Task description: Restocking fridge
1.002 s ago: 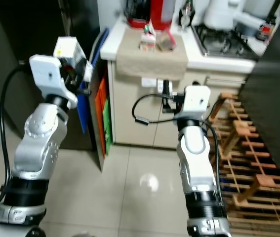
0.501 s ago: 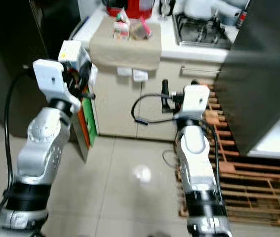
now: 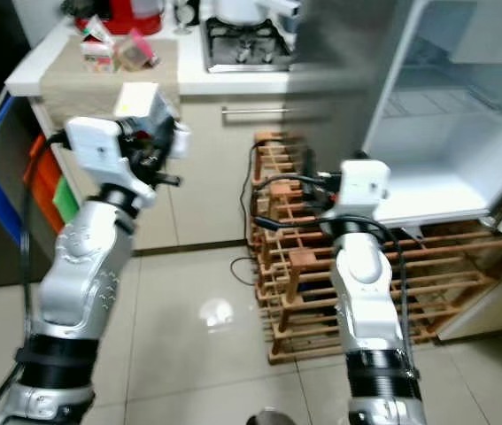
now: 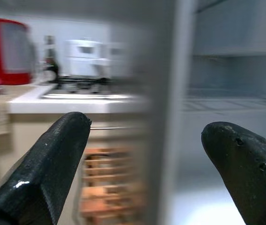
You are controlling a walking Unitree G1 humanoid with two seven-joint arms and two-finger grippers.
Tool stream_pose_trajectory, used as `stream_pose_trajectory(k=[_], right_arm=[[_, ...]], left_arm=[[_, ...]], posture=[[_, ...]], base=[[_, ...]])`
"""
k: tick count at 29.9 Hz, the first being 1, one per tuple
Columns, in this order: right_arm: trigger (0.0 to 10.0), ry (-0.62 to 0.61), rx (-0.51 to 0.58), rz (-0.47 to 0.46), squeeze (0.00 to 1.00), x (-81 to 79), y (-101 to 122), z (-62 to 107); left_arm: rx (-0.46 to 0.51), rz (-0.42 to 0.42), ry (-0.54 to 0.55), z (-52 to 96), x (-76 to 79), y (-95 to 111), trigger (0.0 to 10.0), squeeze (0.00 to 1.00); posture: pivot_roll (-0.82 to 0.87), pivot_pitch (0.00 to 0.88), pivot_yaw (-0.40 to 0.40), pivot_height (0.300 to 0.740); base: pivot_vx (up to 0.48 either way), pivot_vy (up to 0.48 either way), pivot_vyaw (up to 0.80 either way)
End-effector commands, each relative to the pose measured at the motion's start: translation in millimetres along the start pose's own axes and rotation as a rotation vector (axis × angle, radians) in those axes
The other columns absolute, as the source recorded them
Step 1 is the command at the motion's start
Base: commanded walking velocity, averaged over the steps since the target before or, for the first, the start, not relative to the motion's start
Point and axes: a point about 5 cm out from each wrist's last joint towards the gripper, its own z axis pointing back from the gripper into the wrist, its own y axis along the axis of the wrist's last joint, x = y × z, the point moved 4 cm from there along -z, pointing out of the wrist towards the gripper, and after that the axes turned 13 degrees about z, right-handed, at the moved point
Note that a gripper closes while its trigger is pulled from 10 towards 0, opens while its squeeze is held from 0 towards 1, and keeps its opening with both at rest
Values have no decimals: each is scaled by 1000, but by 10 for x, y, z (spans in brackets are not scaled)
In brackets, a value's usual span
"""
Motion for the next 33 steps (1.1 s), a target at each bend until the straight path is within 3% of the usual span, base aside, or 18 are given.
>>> stream_pose_trajectory(k=[1, 9, 16, 33], right_arm=[[10000, -11, 25, -12, 0, 8, 74, -10], [10000, -79, 9, 10, 0, 178, 14, 51], [10000, -191, -60, 24, 0, 420, -168, 195], [10000, -209, -52, 66, 0, 480, -138, 203]], left_arm=[[-1, -18, -2, -7, -18, 23, 10000, 0], [-50, 18, 1, 22, -50, -81, 10000, 0], [-82, 25, -83, 84, 42, -184, 10000, 0], [-122, 57, -57, -19, 58, -326, 10000, 0]], posture=[[-83, 0, -7, 736], [-91, 0, -10, 736], [-100, 0, -11, 736], [-133, 0, 7, 736]], base=[[0, 0, -738], [0, 0, -735], [0, 0, -734], [0, -416, -734]])
